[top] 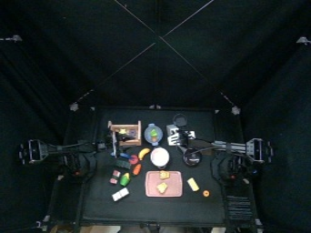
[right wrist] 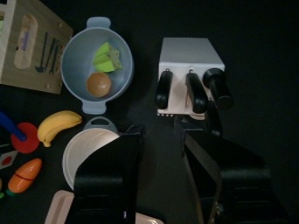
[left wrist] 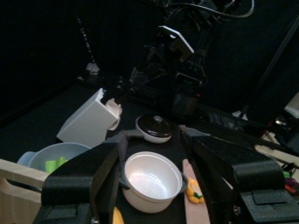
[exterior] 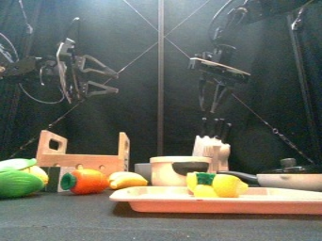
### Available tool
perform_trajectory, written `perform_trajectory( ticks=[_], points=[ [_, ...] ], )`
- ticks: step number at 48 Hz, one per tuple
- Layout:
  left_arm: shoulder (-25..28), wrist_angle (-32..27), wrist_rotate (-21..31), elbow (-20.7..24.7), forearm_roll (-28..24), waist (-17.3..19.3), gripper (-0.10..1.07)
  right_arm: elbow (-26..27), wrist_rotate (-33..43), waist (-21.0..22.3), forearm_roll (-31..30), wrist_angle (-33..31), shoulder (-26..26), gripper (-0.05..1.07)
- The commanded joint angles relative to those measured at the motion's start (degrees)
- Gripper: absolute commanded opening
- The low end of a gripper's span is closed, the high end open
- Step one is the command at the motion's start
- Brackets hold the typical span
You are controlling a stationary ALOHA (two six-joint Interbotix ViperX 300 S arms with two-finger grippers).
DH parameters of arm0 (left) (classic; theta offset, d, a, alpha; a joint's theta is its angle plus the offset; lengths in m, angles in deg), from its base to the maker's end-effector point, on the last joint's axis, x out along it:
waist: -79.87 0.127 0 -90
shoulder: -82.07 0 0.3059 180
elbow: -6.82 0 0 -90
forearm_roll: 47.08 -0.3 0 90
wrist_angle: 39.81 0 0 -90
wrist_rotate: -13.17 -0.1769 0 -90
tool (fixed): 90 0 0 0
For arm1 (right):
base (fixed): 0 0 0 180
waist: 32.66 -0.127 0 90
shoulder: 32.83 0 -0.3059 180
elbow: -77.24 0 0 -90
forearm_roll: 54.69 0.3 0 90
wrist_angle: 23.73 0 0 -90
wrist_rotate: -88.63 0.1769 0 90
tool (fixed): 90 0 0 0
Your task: Grab squash half
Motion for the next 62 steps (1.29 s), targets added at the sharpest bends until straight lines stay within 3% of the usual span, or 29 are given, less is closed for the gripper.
perform_trajectory(
  ticks=[1, 10, 17, 25, 32, 40, 50, 62],
  points=[
    [-0.18, 0.18, 0.00, 0.62, 0.00, 0.00, 0.87, 0.00, -0.18, -1.76, 0.44, 0.26, -3.96, 0.72],
    [-0.18, 0.18, -0.18, 0.35, -0.09, -0.18, 0.87, -4.92, -0.26, -8.44, 0.00, 5.80, -9.05, 0.72],
    [-0.18, 0.18, -0.35, 0.00, -2.02, -0.18, 0.87, -12.13, -0.26, -12.30, -2.81, 17.93, -11.87, 0.72],
    [-0.53, 0.09, -0.35, -0.70, -8.00, -0.18, 0.87, -21.01, -0.18, -14.33, -7.91, 34.54, -13.97, 0.72],
    [-1.41, -0.09, -0.35, -1.58, -14.15, -0.18, 0.87, -24.26, -0.18, -14.50, -12.48, 42.19, -12.92, 0.72],
    [-2.37, -2.11, -0.35, -2.64, -18.28, -0.26, 0.87, -25.05, -0.44, -15.21, -18.19, 43.33, -8.70, 0.73],
    [-2.37, -5.10, -0.35, -3.60, -21.71, -1.76, 0.87, -24.87, -0.26, -19.07, -26.89, 43.15, -1.58, 0.73],
    [-2.37, -6.33, -0.35, -3.43, -21.80, -3.25, 0.87, -22.76, -0.09, -21.45, -25.84, 39.73, 2.64, 0.74]
  ],
)
